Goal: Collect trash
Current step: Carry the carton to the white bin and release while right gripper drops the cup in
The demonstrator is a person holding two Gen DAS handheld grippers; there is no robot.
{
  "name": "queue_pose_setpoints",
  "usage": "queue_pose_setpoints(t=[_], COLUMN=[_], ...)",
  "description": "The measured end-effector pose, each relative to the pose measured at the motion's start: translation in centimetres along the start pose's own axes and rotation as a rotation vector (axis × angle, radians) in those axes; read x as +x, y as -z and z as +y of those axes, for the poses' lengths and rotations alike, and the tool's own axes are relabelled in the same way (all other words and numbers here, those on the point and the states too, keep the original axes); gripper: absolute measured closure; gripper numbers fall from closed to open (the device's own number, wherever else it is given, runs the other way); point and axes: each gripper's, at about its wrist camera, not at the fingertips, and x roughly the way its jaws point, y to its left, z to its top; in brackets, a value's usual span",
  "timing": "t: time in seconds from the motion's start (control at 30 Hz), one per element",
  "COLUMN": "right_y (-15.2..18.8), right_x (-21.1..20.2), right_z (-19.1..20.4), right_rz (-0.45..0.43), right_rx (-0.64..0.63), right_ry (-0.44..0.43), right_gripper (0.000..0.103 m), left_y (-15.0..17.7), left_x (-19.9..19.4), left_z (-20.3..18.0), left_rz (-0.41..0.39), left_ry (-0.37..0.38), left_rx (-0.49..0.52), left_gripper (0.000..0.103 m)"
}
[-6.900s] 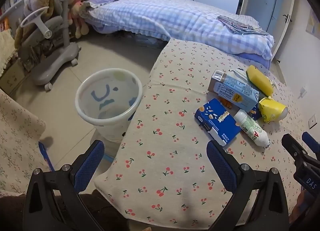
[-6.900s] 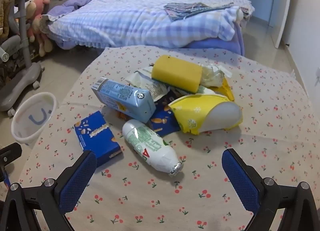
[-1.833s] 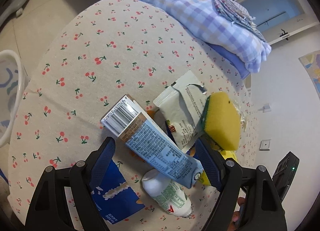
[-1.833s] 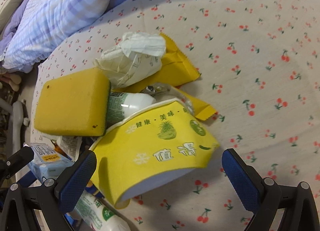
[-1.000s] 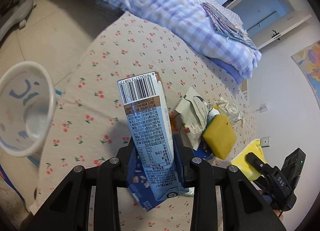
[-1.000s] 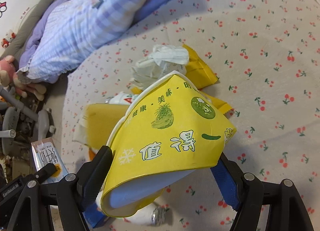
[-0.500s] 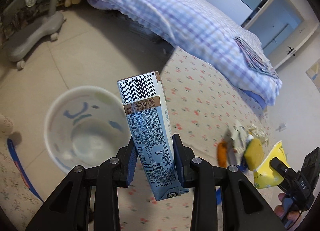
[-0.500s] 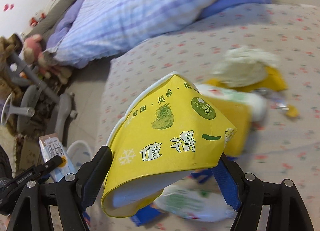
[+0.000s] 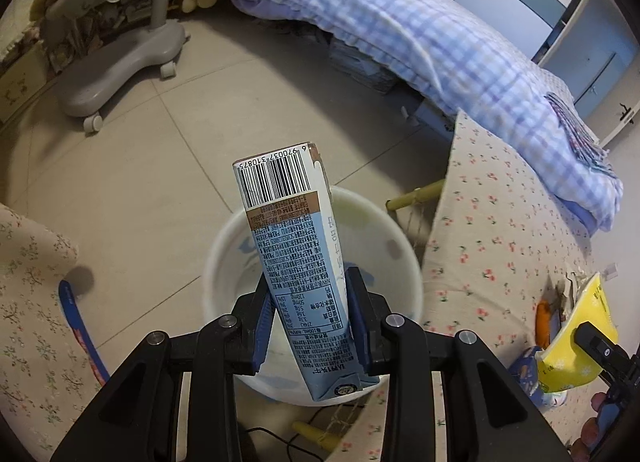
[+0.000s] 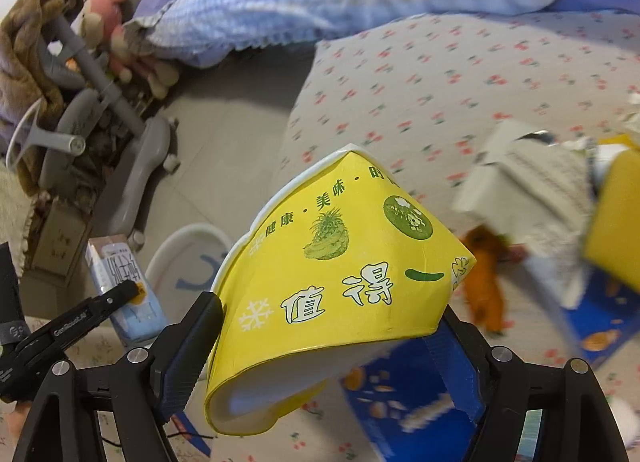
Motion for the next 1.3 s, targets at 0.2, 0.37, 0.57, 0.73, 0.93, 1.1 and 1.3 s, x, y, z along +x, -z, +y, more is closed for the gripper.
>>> queue_pose_setpoints(t=[0.2, 0.37, 0.57, 0.73, 0.93, 1.1, 1.3], right_y=[0.3, 0.6, 0.9, 1.1, 1.4, 1.4, 1.7], right_x=[2.7, 4.2, 6.3, 7.6, 9.0, 8.8, 6.8], right_z=[2.2, 3.8, 6.0, 7.1, 8.3, 9.4, 9.4], right_rz=[0.026, 0.041, 0.053, 0.059, 0.069, 0.065, 0.040], right_rx=[-0.037, -0.072, -0.118, -0.131, -0.137, -0.143, -0.181], right_ry=[0.000, 0.006, 0.001, -0.017, -0.048, -0.109, -0.084], right_gripper=[0.018, 0.017, 0.017, 0.017, 0.014, 0.007, 0.007], left_y=[0.3, 0.9, 1.7, 2.1, 2.4, 2.5, 2.9], left_x=[-0.1, -2.3, -3.6, -4.0, -4.1, -4.4, -4.8], left_z=[2.1, 3.0, 4.1, 4.8, 5.6, 5.8, 5.2], left_rz=[0.035, -0.044, -0.072, -0.074, -0.069, -0.067, -0.067], left_ry=[-0.025, -0.116, -0.191, -0.222, -0.234, -0.230, -0.204], left_rx=[-0.060, 0.024, 0.091, 0.123, 0.130, 0.124, 0.128], left_gripper=[0.017, 0.012, 0.009, 0.007, 0.006, 0.006, 0.006])
